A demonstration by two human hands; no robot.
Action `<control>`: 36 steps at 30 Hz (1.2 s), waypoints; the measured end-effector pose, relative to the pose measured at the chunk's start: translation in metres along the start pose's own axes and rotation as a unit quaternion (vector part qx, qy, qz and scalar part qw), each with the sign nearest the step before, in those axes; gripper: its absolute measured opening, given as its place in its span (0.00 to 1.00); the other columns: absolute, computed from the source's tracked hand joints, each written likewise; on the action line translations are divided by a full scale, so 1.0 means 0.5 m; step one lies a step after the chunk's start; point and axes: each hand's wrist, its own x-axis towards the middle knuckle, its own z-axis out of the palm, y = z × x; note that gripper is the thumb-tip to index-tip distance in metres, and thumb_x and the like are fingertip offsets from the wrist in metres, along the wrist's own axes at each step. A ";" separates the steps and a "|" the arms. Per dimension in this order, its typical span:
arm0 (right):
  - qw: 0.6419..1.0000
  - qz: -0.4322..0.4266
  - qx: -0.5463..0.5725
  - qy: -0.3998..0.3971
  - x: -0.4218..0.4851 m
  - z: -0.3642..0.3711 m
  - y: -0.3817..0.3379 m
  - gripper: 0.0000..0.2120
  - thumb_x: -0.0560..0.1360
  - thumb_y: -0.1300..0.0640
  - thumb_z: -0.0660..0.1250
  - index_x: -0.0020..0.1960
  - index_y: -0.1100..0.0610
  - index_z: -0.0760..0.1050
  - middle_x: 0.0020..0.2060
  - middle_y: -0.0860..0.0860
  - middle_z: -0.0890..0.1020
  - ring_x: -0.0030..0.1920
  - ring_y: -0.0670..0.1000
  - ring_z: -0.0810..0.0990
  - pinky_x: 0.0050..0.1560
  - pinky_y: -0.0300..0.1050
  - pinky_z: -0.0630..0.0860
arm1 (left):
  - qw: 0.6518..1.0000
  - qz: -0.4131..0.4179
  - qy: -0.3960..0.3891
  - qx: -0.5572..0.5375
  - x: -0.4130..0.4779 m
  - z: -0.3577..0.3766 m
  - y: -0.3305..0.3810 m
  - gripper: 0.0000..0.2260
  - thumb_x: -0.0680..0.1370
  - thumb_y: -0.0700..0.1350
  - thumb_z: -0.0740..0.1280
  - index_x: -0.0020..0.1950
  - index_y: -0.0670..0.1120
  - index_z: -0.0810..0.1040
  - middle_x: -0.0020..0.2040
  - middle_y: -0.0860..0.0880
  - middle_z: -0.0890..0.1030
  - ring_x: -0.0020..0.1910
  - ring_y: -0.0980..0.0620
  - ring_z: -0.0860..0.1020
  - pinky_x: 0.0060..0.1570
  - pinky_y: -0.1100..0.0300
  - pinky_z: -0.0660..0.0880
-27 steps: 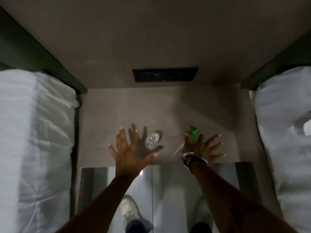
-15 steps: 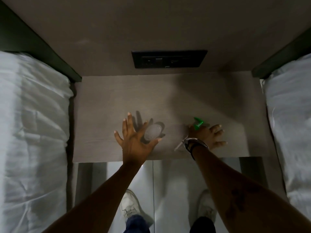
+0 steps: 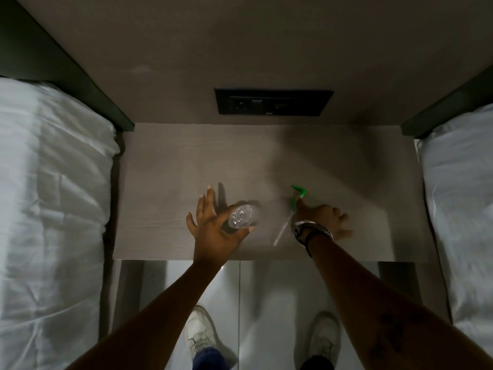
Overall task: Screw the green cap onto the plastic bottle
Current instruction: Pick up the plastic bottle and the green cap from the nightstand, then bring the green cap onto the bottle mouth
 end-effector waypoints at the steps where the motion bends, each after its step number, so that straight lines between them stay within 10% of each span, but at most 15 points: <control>1: 1.000 -0.016 -0.003 0.008 0.004 0.002 -0.003 0.42 0.67 0.26 0.50 0.54 0.61 0.78 0.58 0.59 0.76 0.64 0.61 0.64 0.66 0.67 0.57 | 1.000 0.000 0.003 -0.001 0.000 0.002 0.000 0.25 0.63 0.63 0.74 0.57 0.56 0.79 0.78 0.46 0.52 0.76 0.45 0.49 0.69 0.34 0.43; 13: 0.990 -0.078 0.112 -0.018 0.001 -0.013 -0.057 0.23 0.68 0.39 0.64 0.50 0.56 0.81 0.62 0.56 0.76 0.70 0.57 0.61 0.71 0.64 0.52 | 0.999 0.019 0.003 -0.031 0.010 0.009 -0.014 0.23 0.62 0.60 0.77 0.55 0.58 0.79 0.78 0.47 0.53 0.76 0.46 0.48 0.68 0.34 0.44; 18: 0.881 -0.322 0.345 0.014 -0.088 -0.139 -0.059 0.14 0.71 0.43 0.69 0.49 0.51 0.82 0.72 0.55 0.68 0.74 0.50 0.55 0.71 0.41 0.50 | 0.998 0.039 -0.040 -0.003 0.039 0.020 -0.021 0.27 0.60 0.65 0.74 0.57 0.58 0.79 0.78 0.48 0.51 0.75 0.49 0.44 0.69 0.41 0.40; 21: 0.785 -0.370 0.495 0.027 -0.163 -0.203 -0.037 0.07 0.68 0.48 0.72 0.45 0.43 0.79 0.73 0.48 0.64 0.74 0.49 0.57 0.72 0.48 0.55 | 0.996 0.036 -0.071 0.038 0.053 0.023 -0.024 0.32 0.58 0.67 0.73 0.60 0.58 0.77 0.78 0.49 0.50 0.74 0.54 0.43 0.69 0.46 0.38; 24: 0.768 -0.413 0.489 0.032 -0.188 -0.212 -0.035 0.10 0.67 0.49 0.74 0.48 0.48 0.78 0.73 0.54 0.64 0.74 0.55 0.57 0.73 0.54 0.57 | 0.993 0.052 -0.086 0.058 0.060 0.021 -0.027 0.29 0.57 0.68 0.73 0.57 0.61 0.78 0.78 0.49 0.51 0.75 0.48 0.45 0.69 0.43 0.41; 29: 0.791 -0.449 0.415 0.008 -0.191 -0.164 -0.039 0.17 0.66 0.45 0.69 0.51 0.53 0.79 0.74 0.56 0.62 0.74 0.55 0.55 0.69 0.38 0.52 | 0.993 0.074 -0.082 0.051 0.050 0.019 -0.028 0.33 0.59 0.67 0.73 0.63 0.64 0.72 0.78 0.47 0.50 0.75 0.48 0.43 0.68 0.43 0.39; 36: 0.786 -0.524 0.327 -0.005 -0.185 -0.078 -0.002 0.15 0.63 0.54 0.73 0.50 0.55 0.81 0.72 0.57 0.62 0.73 0.59 0.57 0.68 0.66 0.62 | 0.996 0.059 -0.059 -0.025 0.042 0.021 -0.019 0.28 0.61 0.59 0.77 0.59 0.59 0.77 0.77 0.47 0.55 0.76 0.46 0.47 0.69 0.40 0.41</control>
